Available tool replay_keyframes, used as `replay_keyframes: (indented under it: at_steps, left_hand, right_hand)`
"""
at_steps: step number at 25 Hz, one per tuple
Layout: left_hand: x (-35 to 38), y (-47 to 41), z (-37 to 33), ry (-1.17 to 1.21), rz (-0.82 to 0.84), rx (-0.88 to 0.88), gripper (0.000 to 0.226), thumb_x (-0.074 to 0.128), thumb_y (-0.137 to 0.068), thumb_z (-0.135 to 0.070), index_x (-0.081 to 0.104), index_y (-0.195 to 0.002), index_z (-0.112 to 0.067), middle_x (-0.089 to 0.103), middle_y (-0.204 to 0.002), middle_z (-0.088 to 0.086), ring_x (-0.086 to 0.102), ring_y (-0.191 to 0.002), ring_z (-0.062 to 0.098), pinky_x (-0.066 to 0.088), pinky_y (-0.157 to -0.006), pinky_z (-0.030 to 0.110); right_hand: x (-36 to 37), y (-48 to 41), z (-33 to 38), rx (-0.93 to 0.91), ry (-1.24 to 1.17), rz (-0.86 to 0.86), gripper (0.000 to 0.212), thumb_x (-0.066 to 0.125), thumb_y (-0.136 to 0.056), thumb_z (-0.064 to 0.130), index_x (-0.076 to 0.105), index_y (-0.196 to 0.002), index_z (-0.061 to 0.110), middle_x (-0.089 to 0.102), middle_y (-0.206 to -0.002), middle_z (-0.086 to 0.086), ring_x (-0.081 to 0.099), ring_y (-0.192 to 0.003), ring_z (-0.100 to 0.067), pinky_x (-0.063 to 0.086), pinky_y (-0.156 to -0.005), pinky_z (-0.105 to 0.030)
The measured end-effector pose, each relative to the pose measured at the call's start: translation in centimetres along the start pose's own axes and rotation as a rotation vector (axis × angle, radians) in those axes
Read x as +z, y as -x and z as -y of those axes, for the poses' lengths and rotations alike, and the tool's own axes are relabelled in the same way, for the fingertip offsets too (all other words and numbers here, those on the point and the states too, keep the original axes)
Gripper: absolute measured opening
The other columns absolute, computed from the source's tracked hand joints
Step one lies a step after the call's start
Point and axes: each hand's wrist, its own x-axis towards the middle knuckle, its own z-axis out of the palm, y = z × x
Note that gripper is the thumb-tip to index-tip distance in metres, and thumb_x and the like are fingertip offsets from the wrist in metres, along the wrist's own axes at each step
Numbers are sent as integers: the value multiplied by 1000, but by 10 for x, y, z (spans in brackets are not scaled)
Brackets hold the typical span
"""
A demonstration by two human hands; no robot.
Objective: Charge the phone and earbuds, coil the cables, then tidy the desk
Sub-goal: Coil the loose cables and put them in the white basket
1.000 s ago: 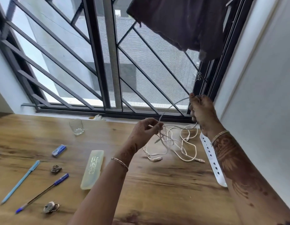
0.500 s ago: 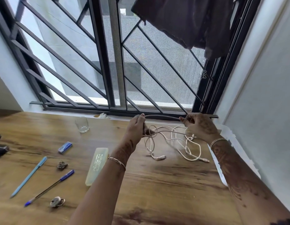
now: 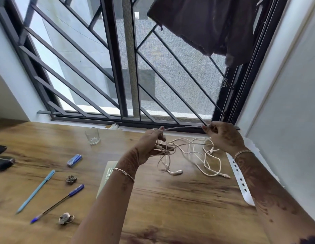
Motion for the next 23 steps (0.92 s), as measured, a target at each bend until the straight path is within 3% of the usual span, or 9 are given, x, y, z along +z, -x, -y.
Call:
replay_keyframes:
  at_steps: [3,7,10,12,14,16,19,21,23]
  left_hand:
    - [-5,5,2,23,127,-101,29,45,-99,-32,49,-87,-7,60,-68,10,71,-68,29,59,-67,41]
    - [5,4,9,-59,139,-53,33,43,-98,-35,48,-90,-4,62,-75,21,71,-59,25,58,-55,33]
    - [11,3,13,-74,124,-19,31,43,-98,-35,47,-83,-8,54,-78,16,71,-57,20,56,-52,28]
    - [13,2,14,-76,100,-4,28,44,-99,-32,46,-83,-9,50,-80,13,71,-57,19,56,-52,28]
    - [14,1,15,-53,79,-14,29,43,-99,-31,47,-84,-8,49,-86,19,71,-55,19,57,-50,26]
    - [15,0,14,-17,41,-41,33,42,-100,-34,47,-97,-2,50,-96,25,69,-53,21,56,-47,26]
    - [18,-3,14,9,9,-46,42,40,-100,-38,51,-110,1,56,-89,17,64,-51,18,56,-47,29]
    - [22,-5,12,36,-10,-29,43,42,-99,-40,54,-109,0,60,-82,14,62,-51,18,57,-49,30]
    - [23,-8,11,40,-27,-31,41,43,-98,-40,53,-111,-2,62,-88,16,64,-58,23,57,-57,36]
  right_hand:
    - [3,3,3,-224,413,-211,38,45,-95,47,68,-84,20,66,-73,-3,65,-67,-26,33,-53,-24]
    - [15,6,11,-104,221,-54,43,36,-97,49,67,-102,19,65,-101,-6,65,-89,-28,53,-69,-35]
    - [29,17,23,-53,78,63,43,40,-99,42,50,-136,22,52,-127,-7,57,-110,-27,50,-91,-44]
    - [30,27,38,-88,-108,-196,36,44,-98,27,55,-131,17,55,-123,-8,57,-108,-26,48,-92,-46]
    - [22,34,53,-152,-320,-419,27,45,-93,28,65,-107,17,63,-103,1,60,-94,-16,51,-83,-44]
    - [12,41,65,-281,-444,-266,23,48,-91,41,64,-87,24,64,-85,11,60,-78,-6,53,-71,-37]
    - [10,57,81,-395,-296,-23,28,65,-78,56,62,-85,29,63,-79,15,58,-71,-1,47,-62,-18]
    - [14,60,83,-350,-140,5,34,68,-71,60,65,-88,32,66,-79,18,57,-70,3,38,-59,-8]
    - [19,60,81,-259,-91,61,33,69,-70,58,70,-89,32,70,-79,18,59,-71,2,41,-59,-12]
